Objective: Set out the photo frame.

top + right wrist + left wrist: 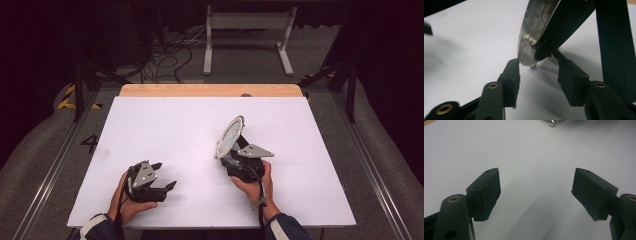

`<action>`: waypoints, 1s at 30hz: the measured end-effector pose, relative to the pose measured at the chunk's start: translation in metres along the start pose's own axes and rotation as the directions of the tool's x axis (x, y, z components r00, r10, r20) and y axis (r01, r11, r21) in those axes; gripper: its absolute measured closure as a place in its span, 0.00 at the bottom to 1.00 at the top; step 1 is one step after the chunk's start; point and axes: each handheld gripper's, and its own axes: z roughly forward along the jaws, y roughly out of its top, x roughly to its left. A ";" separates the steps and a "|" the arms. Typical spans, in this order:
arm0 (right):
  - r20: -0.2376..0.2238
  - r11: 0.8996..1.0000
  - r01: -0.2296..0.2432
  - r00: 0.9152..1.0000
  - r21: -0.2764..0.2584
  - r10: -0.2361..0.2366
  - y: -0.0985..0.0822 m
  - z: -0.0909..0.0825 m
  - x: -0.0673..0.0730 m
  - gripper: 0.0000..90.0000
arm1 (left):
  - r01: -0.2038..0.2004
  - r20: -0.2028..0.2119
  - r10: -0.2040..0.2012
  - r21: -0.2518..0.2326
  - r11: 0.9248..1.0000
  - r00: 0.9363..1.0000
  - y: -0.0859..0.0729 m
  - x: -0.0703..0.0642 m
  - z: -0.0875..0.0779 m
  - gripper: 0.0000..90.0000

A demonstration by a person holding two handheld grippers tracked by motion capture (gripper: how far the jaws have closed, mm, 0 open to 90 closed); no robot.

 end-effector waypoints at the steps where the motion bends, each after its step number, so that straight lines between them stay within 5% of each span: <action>1: 0.016 1.000 -0.004 1.000 -0.005 0.004 0.000 0.001 0.001 0.55 | 0.006 0.003 -0.006 0.015 1.000 1.000 -0.003 -0.002 0.000 0.24; 8: 0.028 0.999 -0.011 1.000 -0.046 0.012 0.006 0.010 0.015 0.51 | -0.037 0.015 0.036 0.022 0.999 0.999 -0.002 -0.008 0.002 0.22; 15: 0.075 0.994 -0.084 0.993 -0.067 0.089 0.004 0.018 0.009 0.55 | -0.059 0.005 0.059 0.038 0.998 0.998 -0.003 -0.010 0.006 0.21; 22: 0.095 0.996 -0.051 0.994 -0.075 0.058 0.004 0.016 0.014 0.66 | -0.091 -0.004 0.091 0.031 0.995 0.996 -0.005 -0.009 0.005 0.21; 30: 0.059 0.999 -0.030 0.998 -0.039 0.032 0.004 0.009 0.008 0.67 | -0.107 -0.020 0.108 0.055 0.993 0.994 -0.005 -0.009 0.006 0.19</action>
